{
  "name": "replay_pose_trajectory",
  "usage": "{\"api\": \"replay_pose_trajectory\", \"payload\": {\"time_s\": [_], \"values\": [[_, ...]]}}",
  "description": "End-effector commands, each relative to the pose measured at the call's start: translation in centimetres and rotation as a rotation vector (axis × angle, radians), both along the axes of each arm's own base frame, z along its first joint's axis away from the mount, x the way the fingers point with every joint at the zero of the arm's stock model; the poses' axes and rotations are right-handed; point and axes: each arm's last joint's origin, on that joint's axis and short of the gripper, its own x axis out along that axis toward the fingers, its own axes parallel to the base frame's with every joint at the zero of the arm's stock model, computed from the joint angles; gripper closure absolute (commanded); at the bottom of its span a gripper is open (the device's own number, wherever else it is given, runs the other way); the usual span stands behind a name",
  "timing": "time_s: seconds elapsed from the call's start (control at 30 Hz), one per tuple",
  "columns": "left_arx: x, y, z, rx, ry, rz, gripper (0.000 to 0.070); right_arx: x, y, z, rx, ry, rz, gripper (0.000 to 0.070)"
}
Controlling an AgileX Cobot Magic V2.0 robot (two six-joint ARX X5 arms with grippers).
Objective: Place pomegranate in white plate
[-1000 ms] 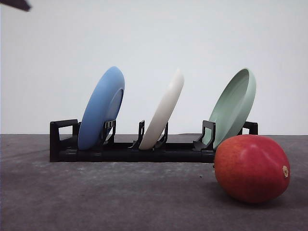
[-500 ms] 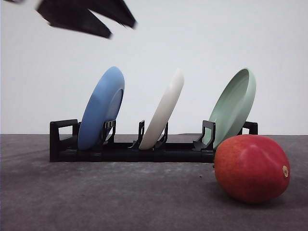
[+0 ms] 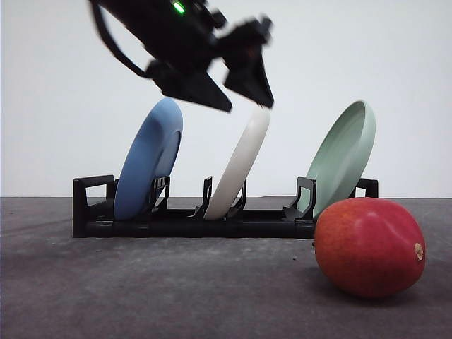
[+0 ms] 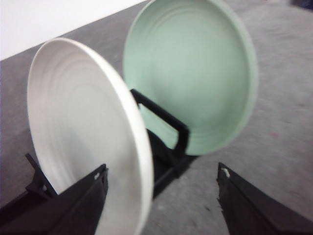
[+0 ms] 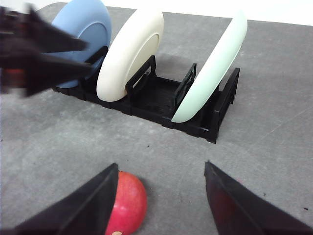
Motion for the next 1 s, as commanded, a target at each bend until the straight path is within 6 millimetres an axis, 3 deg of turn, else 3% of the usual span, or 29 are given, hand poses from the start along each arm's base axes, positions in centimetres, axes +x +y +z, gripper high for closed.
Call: {"api": "replay_pose_trajectory", "payload": {"time_s": [0.0,0.2,0.4,0.8,0.87,0.97], "values": [[0.9,-1.3,0.0,-0.016,0.001,0.015,0.0271,-0.1,0.0,0.6,0.003,-0.028,0.008,0.0347],[3.4,-3.4,-1.0,0.045,0.032,0.090,0.0271,-0.1,0.0,0.6,0.003,-0.028,0.008,0.0347],[4.0,-4.0,-1.3,0.066,0.046,0.097,0.0278,-0.1,0.0,0.6,0.003,-0.028,0.008,0.0347],[3.9,-4.0,-1.4,0.078,0.056,0.098,0.0638,-0.1,0.0,0.6,0.003,-0.028,0.008,0.0347],[3.9,-3.9,-1.3,0.094,0.071,0.098,0.0681,-0.1,0.0,0.6,0.003,-0.028,0.008,0.0347],[3.9,-3.9,-1.0,0.120,0.095,0.098,0.0687,-0.1,0.0,0.6,0.000,-0.029,0.001,0.0347]]}}
